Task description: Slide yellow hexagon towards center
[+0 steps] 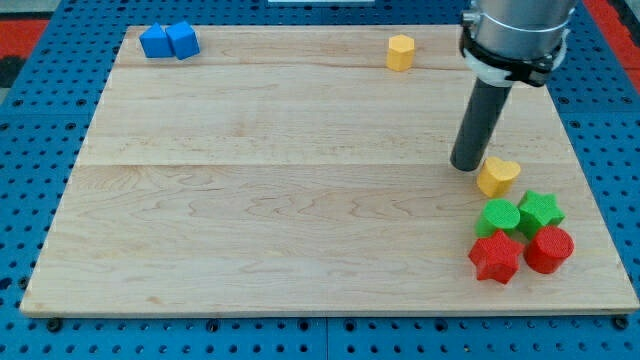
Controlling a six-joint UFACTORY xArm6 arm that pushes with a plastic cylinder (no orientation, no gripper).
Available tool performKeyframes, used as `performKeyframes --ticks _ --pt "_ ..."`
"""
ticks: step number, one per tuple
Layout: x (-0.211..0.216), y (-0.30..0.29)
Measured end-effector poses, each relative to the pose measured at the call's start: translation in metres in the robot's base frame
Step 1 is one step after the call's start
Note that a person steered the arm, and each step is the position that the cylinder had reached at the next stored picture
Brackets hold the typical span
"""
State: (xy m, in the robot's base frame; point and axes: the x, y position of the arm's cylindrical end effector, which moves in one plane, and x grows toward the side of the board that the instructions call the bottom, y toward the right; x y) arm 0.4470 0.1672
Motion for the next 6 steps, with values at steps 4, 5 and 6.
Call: performKeyframes --ticks 4,5,6 --pt "0.001 0.023" --pt "-0.045 0.011" --pt "-0.076 -0.064"
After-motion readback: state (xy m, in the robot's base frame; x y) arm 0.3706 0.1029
